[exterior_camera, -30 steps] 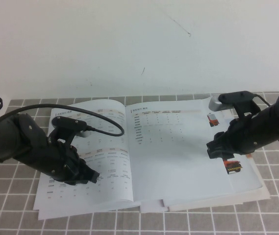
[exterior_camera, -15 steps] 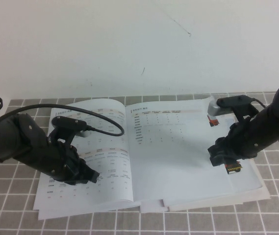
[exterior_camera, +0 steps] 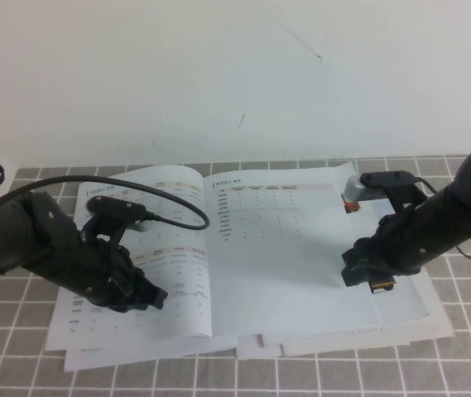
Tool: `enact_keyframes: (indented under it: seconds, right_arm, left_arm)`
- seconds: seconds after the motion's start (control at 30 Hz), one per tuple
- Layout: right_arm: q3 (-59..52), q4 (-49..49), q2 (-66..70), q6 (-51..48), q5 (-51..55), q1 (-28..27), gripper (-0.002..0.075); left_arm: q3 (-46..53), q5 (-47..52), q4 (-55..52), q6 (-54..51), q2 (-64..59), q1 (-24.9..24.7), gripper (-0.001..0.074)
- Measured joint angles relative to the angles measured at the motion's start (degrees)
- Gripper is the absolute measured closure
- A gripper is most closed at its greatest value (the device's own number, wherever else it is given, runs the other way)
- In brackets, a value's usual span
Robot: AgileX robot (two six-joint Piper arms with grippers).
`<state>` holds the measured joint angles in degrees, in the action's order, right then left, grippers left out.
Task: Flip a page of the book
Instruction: Open the closed book
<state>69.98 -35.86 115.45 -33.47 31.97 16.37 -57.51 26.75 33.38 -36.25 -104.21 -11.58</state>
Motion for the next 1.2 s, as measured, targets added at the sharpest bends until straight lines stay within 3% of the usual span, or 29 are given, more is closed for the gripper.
enact_keyframes:
  seconds: [0.37,0.73,1.2]
  right_arm:
    - [0.00,-8.10,0.23,-5.45,0.00,0.13,0.0412]
    - [0.00,-7.48,-1.46,-5.94,-0.10,0.11,0.0412]
    - [0.00,-2.54,-1.51,-3.54,-1.79,0.11,0.0412]
  left_arm:
    - [0.00,-0.10,0.00,0.00,0.00,0.00,0.0738]
    - [-0.25,-1.92,0.00,0.00,-1.89,0.00,0.0738]
    - [-2.75,2.74,1.21,0.00,-3.09,0.00,0.0738]
